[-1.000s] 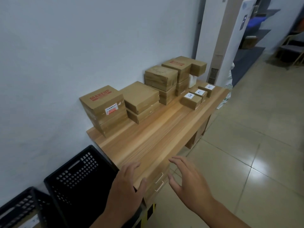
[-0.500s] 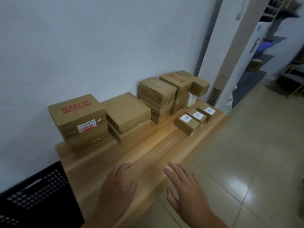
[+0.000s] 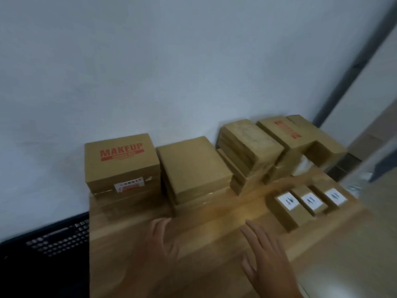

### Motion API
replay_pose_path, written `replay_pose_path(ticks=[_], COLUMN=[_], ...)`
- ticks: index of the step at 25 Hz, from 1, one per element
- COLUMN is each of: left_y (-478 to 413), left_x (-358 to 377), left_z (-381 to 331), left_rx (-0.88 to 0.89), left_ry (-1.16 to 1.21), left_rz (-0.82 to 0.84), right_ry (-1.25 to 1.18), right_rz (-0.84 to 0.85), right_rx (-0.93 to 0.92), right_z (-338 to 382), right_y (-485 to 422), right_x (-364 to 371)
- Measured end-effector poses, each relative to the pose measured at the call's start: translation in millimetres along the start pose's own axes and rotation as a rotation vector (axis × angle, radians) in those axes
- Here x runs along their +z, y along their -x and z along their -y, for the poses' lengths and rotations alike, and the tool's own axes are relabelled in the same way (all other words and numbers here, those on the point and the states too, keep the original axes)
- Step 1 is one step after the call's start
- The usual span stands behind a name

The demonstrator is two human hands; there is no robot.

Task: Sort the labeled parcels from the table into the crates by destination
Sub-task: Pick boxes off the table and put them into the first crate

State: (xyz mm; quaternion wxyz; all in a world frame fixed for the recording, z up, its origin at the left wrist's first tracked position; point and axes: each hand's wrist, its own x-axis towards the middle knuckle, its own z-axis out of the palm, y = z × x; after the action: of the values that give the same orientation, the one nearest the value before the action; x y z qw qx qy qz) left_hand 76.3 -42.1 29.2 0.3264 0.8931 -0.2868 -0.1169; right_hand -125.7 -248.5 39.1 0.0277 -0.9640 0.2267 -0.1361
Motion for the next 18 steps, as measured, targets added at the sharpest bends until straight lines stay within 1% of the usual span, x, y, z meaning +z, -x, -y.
replay_pose_path(ticks=[3,7,9,11,13,14,16,18], left_y=[-29.4,-68.5,-90.0,-112.8,-130.6,-138.2,-148.3,-152.2], left_x=[7.1,21.9,36.7,52.0,61.8,66.0,73.2,81.5], left_z=[-1.4,-9.6,-14.7,-22.6,-28.4,-30.9,-35.5,-39.4], left_rx=[-0.124,-0.293,-0.376,-0.465,-0.526,-0.548,-0.589,-0.607], left_ry=[-0.013,0.002,0.001,-0.010,0.005,0.022,0.088,0.188], left_rz=[-0.040,-0.161,-0.181,-0.184,-0.194,-0.191,-0.181,-0.215], right_ry=[-0.066,-0.227,-0.239,-0.214,-0.256,-0.315,-0.475,-0.633], right_rz=[0.037,0.093,0.114,0.140,0.199,0.233,0.320,0.375], right_rx=[-0.034,-0.091,-0.111,-0.187,-0.238,-0.226,-0.147,-0.100], right_z=[-29.2,-69.0,-90.8,-106.9,-111.8,-112.2,-110.0,-106.3], right_y=[-52.0,-132.8,-173.9,-206.8,-232.5,-243.4,-256.5,-258.8], right_x=[24.8,57.8,74.8,94.8,112.3,119.8,133.3,142.0])
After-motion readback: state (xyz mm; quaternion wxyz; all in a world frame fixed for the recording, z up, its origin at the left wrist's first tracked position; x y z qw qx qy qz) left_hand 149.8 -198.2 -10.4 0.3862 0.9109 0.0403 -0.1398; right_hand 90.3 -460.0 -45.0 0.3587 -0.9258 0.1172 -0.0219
